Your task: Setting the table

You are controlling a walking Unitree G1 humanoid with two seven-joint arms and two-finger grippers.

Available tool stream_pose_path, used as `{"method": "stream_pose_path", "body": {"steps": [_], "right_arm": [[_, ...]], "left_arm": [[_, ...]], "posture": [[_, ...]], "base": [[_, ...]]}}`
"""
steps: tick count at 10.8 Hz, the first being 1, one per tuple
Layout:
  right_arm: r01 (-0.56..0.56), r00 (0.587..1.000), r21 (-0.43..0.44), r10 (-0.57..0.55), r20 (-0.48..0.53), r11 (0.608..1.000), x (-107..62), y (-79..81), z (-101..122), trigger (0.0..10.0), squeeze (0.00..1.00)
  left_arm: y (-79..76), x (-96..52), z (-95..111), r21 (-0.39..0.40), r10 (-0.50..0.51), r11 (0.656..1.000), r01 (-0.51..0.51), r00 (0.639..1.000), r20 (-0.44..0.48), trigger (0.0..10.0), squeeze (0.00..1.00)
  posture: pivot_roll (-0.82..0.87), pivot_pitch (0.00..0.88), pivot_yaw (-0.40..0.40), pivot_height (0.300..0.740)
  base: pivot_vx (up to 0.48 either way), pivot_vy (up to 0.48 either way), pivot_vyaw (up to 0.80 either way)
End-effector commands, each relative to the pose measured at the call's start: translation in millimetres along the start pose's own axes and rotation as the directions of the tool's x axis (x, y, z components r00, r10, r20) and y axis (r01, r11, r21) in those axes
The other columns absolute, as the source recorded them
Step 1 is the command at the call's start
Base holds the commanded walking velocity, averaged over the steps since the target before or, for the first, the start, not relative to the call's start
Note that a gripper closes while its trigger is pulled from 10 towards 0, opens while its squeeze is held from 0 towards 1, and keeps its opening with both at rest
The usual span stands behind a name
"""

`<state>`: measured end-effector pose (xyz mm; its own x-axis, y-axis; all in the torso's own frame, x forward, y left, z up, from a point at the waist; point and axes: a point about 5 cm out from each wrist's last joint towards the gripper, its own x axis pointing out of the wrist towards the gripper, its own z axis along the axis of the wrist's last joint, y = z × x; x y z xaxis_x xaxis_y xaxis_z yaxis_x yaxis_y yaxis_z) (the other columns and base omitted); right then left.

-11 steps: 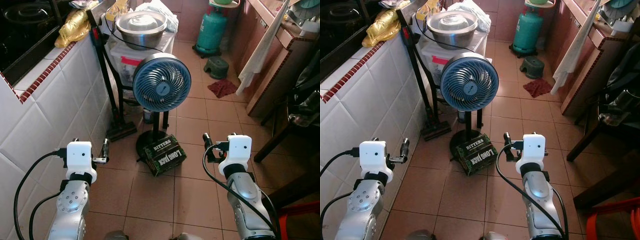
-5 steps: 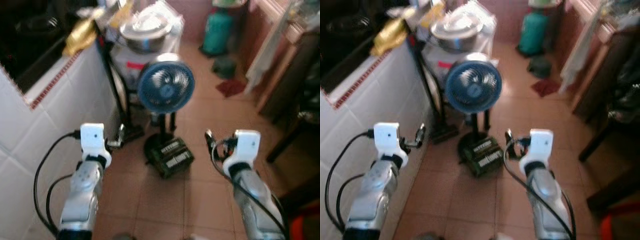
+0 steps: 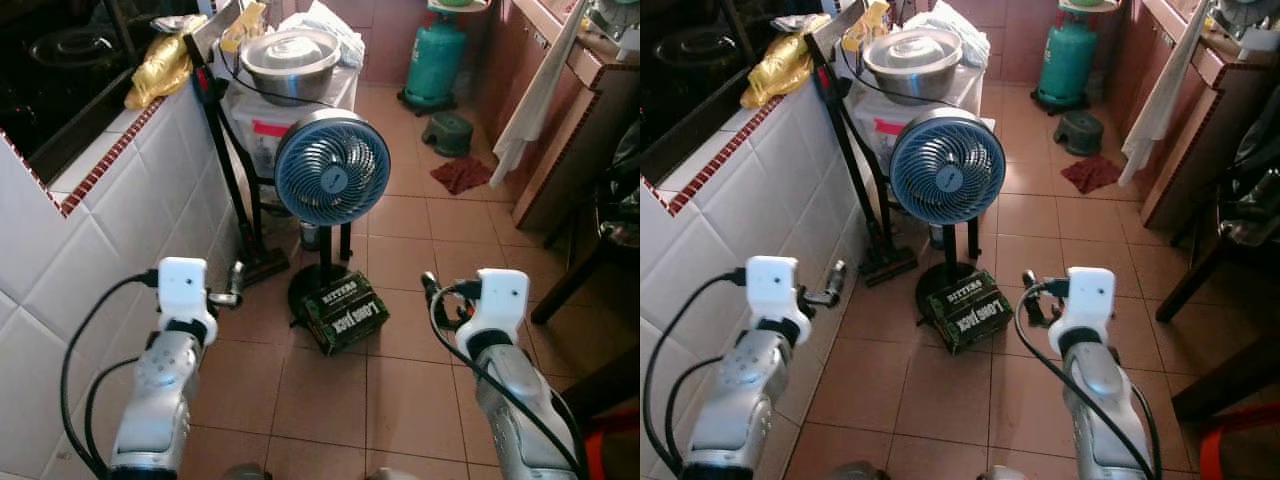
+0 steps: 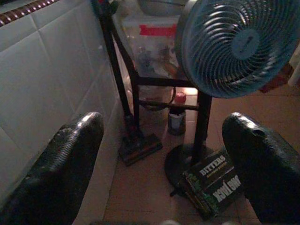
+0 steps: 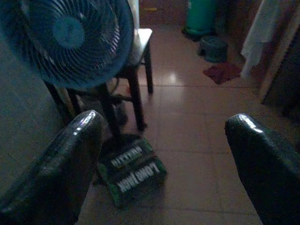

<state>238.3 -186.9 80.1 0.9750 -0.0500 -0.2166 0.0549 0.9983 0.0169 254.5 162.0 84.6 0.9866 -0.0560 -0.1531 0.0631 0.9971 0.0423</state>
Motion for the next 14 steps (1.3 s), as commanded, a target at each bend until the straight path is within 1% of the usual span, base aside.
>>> {"method": "stream_pose_path", "body": {"steps": [1, 2, 3, 4, 5, 6, 7, 8, 9, 10, 11, 13, 14], "right_arm": [[0.042, 0.999, -0.057, -0.041, 0.014, 0.997, -4.2, -1.6, 3, 10.0, 0.00], [-0.035, 0.999, 0.002, 0.035, 0.011, 0.999, -8.0, 4.3, -4, 10.0, 0.00], [-0.045, 0.998, -0.015, 0.045, 0.032, 0.999, -4.0, 7.5, 2, 10.0, 0.00], [-0.038, 0.998, -0.015, 0.039, 0.046, 0.999, 1.0, 5.3, 7, 10.0, 0.00], [-0.021, 0.999, 0.009, 0.020, 0.046, 1.000, 5.9, 1.3, 11, 10.0, 0.00], [-0.038, 0.998, 0.000, 0.038, 0.050, 0.999, 5.3, 3.7, 12, 10.0, 0.00], [-0.040, 0.998, 0.001, 0.040, 0.045, 0.999, 4.2, 4.5, 10, 10.0, 0.00], [-0.043, 0.998, 0.004, 0.043, 0.044, 0.999, 3.2, 5.4, 9, 10.0, 0.00], [-0.051, 0.997, 0.002, 0.051, 0.049, 0.999, 4.0, 7.4, 11, 10.0, 0.00], [-0.056, 0.997, 0.004, 0.056, 0.055, 0.998, 5.3, 8.3, 13, 10.0, 0.00], [-0.057, 0.997, 0.005, 0.057, 0.058, 0.998, 6.1, 8.7, 14, 10.0, 0.00], [-0.062, 0.996, 0.011, 0.062, 0.068, 0.998, 8.1, 10.8, 16, 10.0, 0.00], [-0.064, 0.995, 0.013, 0.063, 0.071, 0.998, 8.4, 11.3, 17, 10.0, 0.00]], "left_arm": [[1.4, -4.3, 0, 0.000, 0.002, 1.000, -0.002, 1.000, -0.002, 10.0, 0.00], [3.4, -8.8, -13, -0.018, 0.016, 1.000, -0.017, 0.999, -0.040, 10.0, 0.00], [-0.2, -9.3, -16, -0.041, 0.017, 0.999, -0.019, 0.999, -0.045, 10.0, 0.00], [-4.9, -5.8, -15, -0.029, 0.008, 1.000, -0.009, 0.999, -0.043, 10.0, 0.00], [-10.7, 0.0, -10, -0.037, -0.008, 0.999, 0.007, 0.999, -0.032, 10.0, 0.00], [-11.3, 1.7, -4, -0.039, -0.022, 0.999, 0.021, 1.000, -0.014, 10.0, 0.00], [-7.8, 2.9, -2, -0.029, -0.018, 0.999, 0.018, 1.000, -0.008, 10.0, 0.00], [-5.7, 4.3, -1, -0.035, -0.010, 0.999, 0.010, 1.000, -0.006, 10.0, 0.00], [-5.7, 5.8, 2, -0.055, -0.013, 0.998, 0.013, 1.000, 0.004, 10.0, 0.00], [-4.0, 8.1, 4, -0.093, 0.000, 0.996, 0.001, 1.000, 0.012, 10.0, 0.00], [-3.0, 9.3, 5, -0.093, 0.000, 0.996, 0.001, 1.000, 0.011, 10.0, 0.00], [-1.6, 12.5, 9, -0.072, 0.004, 0.997, -0.002, 1.000, 0.029, 10.0, 0.00], [-1.1, 12.5, 10, -0.087, 0.011, 0.996, -0.008, 0.999, 0.030, 10.0, 0.00]], "posture": [[-0.02, 0.000, 0.027, 0.740], [-0.02, 0.000, 0.029, 0.740], [-0.04, 0.000, 0.036, 0.740], [-0.04, 0.000, 0.038, 0.740], [-0.04, 0.000, 0.037, 0.740], [-0.04, 0.000, 0.039, 0.740], [-0.04, 0.000, 0.040, 0.740], [-0.04, 0.000, 0.040, 0.740], [-0.04, 0.000, 0.041, 0.740], [-0.04, 0.000, 0.037, 0.740], [-0.03, 0.000, 0.038, 0.740], [-0.03, 0.000, 0.040, 0.740], [-0.03, 0.000, 0.041, 0.740]], "base": [[0.000, 0.000, 0.00], [0.000, 0.000, 0.00], [0.000, 0.000, 0.00], [-0.247, 0.000, -0.80], [-0.259, 0.000, -0.58], [-0.266, 0.000, -0.80], [0.000, 0.000, -0.80], [0.000, 0.000, -0.80], [0.000, 0.000, -0.80], [0.000, 0.000, -0.80], [0.000, 0.000, -0.80], [0.000, 0.270, -0.80], [0.000, 0.000, -0.80]]}}
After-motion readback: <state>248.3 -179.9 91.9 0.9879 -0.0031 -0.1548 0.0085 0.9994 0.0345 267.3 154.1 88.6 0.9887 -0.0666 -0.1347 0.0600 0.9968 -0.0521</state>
